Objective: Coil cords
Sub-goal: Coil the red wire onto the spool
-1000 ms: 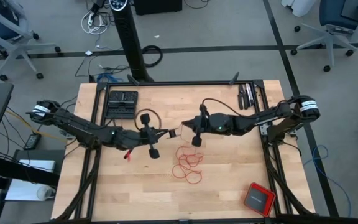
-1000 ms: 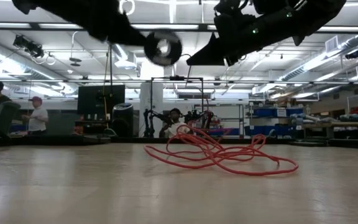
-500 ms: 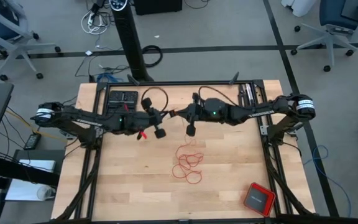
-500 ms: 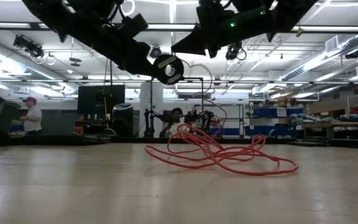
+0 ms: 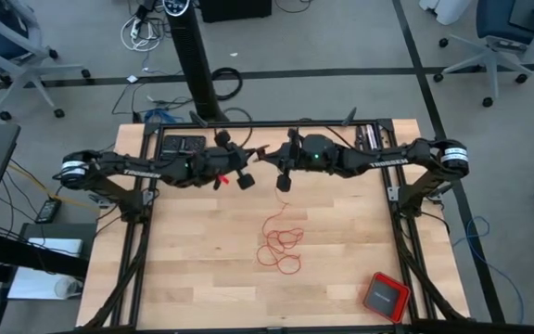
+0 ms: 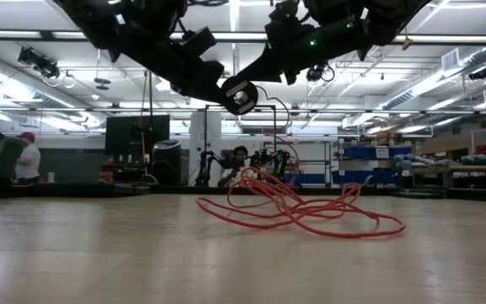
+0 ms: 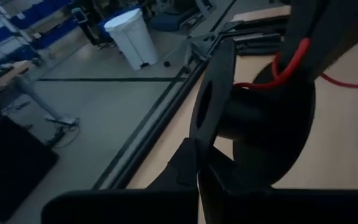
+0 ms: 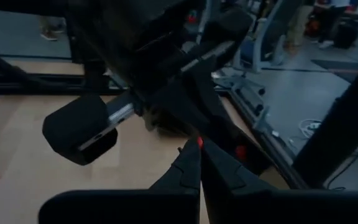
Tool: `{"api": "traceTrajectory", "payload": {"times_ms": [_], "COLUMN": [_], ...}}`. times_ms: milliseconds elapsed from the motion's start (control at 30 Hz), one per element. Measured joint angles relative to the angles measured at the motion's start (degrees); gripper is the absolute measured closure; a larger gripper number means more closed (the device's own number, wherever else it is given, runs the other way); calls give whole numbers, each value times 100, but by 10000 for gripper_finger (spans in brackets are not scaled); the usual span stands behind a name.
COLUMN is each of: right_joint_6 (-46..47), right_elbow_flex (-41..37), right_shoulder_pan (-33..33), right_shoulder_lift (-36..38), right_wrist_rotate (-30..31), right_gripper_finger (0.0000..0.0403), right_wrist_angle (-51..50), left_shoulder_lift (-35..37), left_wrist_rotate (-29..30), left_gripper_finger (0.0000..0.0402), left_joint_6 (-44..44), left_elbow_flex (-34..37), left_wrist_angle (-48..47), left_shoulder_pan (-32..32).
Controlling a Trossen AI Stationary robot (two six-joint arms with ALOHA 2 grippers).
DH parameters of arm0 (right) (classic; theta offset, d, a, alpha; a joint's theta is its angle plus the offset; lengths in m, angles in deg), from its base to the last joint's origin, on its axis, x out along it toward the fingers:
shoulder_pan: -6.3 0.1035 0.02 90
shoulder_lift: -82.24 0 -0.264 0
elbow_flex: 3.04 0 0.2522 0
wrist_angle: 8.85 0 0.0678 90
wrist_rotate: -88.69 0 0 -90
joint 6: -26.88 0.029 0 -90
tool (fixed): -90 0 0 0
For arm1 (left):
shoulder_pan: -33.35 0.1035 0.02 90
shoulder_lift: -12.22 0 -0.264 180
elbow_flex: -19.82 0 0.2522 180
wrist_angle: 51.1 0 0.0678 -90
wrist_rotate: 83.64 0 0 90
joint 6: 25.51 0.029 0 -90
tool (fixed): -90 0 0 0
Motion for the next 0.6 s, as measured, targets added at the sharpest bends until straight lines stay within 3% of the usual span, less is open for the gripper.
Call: {"api": "traceTrajectory", "payload": {"times_ms": [233, 600], "right_joint_6": [108, 56], "right_elbow_flex": [-7, -15], "right_shoulder_pan": [-307, -402], "right_shoulder_lift": [0, -55], "right_wrist_rotate": [123, 128], "right_gripper_finger": [399, 392], "right_wrist_angle": [291, 141], "left_shoulder_lift": [-414, -648], "left_wrist_rotate": [-1017, -1037], "left_gripper_finger": [401, 401], "left_joint_6": [-269, -488], "left_elbow_flex": [-474, -549], "left_wrist_angle": [46, 150], "left_shoulder_pan": [775, 817]}}
